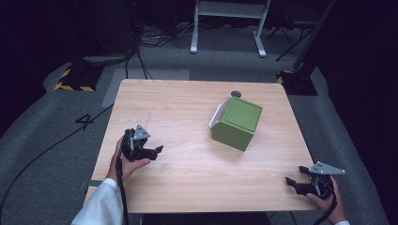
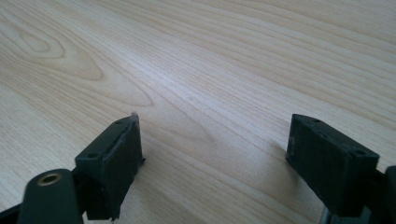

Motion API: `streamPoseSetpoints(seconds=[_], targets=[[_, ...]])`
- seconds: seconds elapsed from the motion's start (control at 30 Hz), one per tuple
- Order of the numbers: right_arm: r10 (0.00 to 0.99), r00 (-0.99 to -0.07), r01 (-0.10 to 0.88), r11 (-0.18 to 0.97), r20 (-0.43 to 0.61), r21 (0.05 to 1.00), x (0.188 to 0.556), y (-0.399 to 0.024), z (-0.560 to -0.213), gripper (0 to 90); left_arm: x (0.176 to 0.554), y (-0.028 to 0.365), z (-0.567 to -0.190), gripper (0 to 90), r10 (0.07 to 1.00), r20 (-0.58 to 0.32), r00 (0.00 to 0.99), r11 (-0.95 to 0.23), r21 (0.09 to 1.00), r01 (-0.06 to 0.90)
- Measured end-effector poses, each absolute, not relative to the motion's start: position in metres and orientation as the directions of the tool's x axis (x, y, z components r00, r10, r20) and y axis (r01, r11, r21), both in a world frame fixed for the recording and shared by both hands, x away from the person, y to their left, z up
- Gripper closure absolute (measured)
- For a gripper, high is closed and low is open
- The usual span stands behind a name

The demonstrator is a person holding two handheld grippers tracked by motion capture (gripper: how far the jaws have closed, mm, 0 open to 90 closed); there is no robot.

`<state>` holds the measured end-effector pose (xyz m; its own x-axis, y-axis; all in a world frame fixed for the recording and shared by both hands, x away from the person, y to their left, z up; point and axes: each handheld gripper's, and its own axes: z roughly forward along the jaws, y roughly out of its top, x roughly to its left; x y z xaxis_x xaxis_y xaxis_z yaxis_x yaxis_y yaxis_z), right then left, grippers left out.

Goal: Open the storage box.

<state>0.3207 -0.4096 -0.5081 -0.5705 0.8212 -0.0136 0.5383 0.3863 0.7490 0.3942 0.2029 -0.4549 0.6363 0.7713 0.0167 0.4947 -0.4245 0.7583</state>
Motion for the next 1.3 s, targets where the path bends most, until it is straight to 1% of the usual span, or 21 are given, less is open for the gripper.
streamPoseSetpoints(seconds=[0.1, 0.13, 0.23, 0.33, 0.43, 0.5, 0.63, 0.7, 0.83, 0.87, 0.97, 1.0, 1.13, 1.23, 1.3], targets=[[0.821, -0.571, 0.538, 0.387, -0.013, 0.749, 0.321, -0.41, -0.508, 18.1, 0.401, 0.198, -0.45, 22.7, 0.771, 0.008, 0.637, -0.413, 0.767, 0.491], [0.821, -0.571, 0.538, 0.386, -0.013, 0.749, 0.321, -0.41, -0.508, 18.1, 0.409, 0.192, -0.445, 22.7, 0.762, -0.011, 0.648, -0.402, 0.776, 0.486], [0.821, -0.571, 0.538, 0.386, -0.013, 0.749, 0.321, -0.41, -0.508, 18.2, 0.417, 0.185, -0.441, 22.7, 0.756, -0.002, 0.655, -0.407, 0.782, 0.472], [0.821, -0.571, 0.538, 0.387, -0.013, 0.749, 0.321, -0.41, -0.508, 18.1, 0.435, 0.171, -0.436, 22.7, 0.742, -0.014, 0.67, -0.4, 0.793, 0.46], [0.821, -0.571, 0.539, 0.387, -0.013, 0.749, 0.321, -0.41, -0.508, 18.1, 0.443, 0.163, -0.435, 22.7, 0.738, -0.016, 0.674, -0.401, 0.793, 0.458], [0.821, -0.571, 0.538, 0.387, -0.013, 0.749, 0.321, -0.41, -0.508, 18.1, 0.455, 0.151, -0.433, 22.7, 0.731, -0.028, 0.682, -0.397, 0.795, 0.458], [0.82, -0.572, 0.538, 0.387, -0.013, 0.749, 0.321, -0.41, -0.508, 18.1, 0.469, 0.136, -0.428, 22.9, 0.714, -0.02, 0.7, -0.409, 0.799, 0.44], [0.821, -0.571, 0.538, 0.386, -0.013, 0.749, 0.321, -0.41, -0.508, 18.1, 0.475, 0.127, -0.427, 23.2, 0.705, -0.037, 0.708, -0.405, 0.799, 0.444], [0.821, -0.571, 0.538, 0.387, -0.013, 0.749, 0.321, -0.41, -0.508, 18.2, 0.483, 0.114, -0.427, 24.0, 0.692, -0.028, 0.721, -0.421, 0.796, 0.435], [0.82, -0.572, 0.538, 0.387, -0.013, 0.749, 0.321, -0.41, -0.508, 18.2, 0.485, 0.108, -0.427, 24.1, 0.686, -0.041, 0.726, -0.422, 0.791, 0.443], [0.82, -0.572, 0.538, 0.387, -0.013, 0.749, 0.321, -0.41, -0.508, 18.2, 0.494, 0.092, -0.428, 24.6, 0.67, -0.037, 0.741, -0.434, 0.791, 0.431], [0.82, -0.572, 0.538, 0.387, -0.013, 0.749, 0.321, -0.41, -0.508, 18.2, 0.496, 0.089, -0.429, 24.6, 0.663, -0.051, 0.747, -0.427, 0.794, 0.433], [0.819, -0.573, 0.537, 0.388, -0.014, 0.749, 0.321, -0.41, -0.508, 18.2, 0.504, 0.074, -0.435, 26.0, 0.659, -0.055, 0.75, -0.446, 0.774, 0.449], [0.82, -0.573, 0.537, 0.388, -0.014, 0.749, 0.321, -0.41, -0.508, 18.2, 0.506, 0.066, -0.437, 25.9, 0.656, -0.044, 0.754, -0.458, 0.771, 0.443], [0.819, -0.573, 0.536, 0.389, -0.015, 0.749, 0.32, -0.41, -0.508, 18.3, 0.508, 0.059, -0.439, 26.0, 0.654, -0.057, 0.755, -0.451, 0.772, 0.448]])
